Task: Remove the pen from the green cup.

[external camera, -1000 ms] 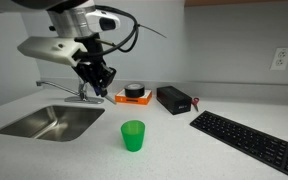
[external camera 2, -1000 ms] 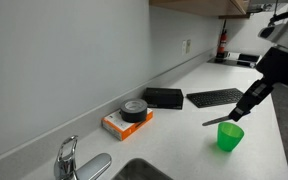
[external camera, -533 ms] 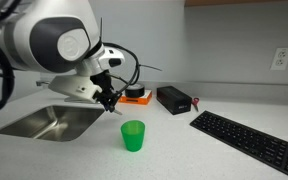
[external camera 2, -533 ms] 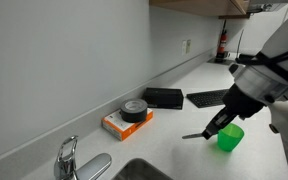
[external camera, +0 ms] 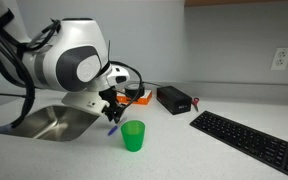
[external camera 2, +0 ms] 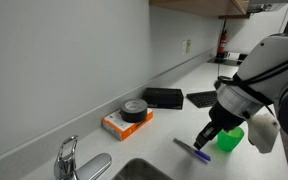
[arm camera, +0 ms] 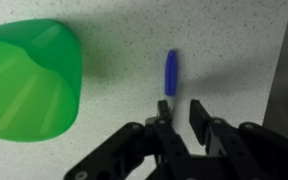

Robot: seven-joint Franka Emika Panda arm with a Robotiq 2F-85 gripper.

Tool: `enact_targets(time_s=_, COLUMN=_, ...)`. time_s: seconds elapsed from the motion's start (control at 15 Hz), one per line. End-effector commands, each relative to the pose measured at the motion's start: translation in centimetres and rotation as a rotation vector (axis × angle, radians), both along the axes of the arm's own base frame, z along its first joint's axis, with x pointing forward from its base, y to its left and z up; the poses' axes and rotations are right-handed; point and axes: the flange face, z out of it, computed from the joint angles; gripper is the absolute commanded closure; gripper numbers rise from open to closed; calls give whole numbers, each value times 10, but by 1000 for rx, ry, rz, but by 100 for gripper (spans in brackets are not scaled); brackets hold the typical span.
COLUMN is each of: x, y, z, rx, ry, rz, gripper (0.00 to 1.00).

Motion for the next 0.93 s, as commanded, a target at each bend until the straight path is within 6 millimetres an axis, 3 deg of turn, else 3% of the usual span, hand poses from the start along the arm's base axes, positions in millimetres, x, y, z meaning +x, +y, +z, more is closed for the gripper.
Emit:
enact_targets(time_s=0.0, x=8, y=-1, z=-3, rx=11, ry=41, rz=-9, gripper=40)
enact_targets(time_s=0.33, x=12, y=0, z=-1, rx=19, ry=78, rz=-12, gripper=1)
enact_targets(time_s=0.87, x=10, y=0, z=-1, rx=11, ry=93, rz=4, gripper=0)
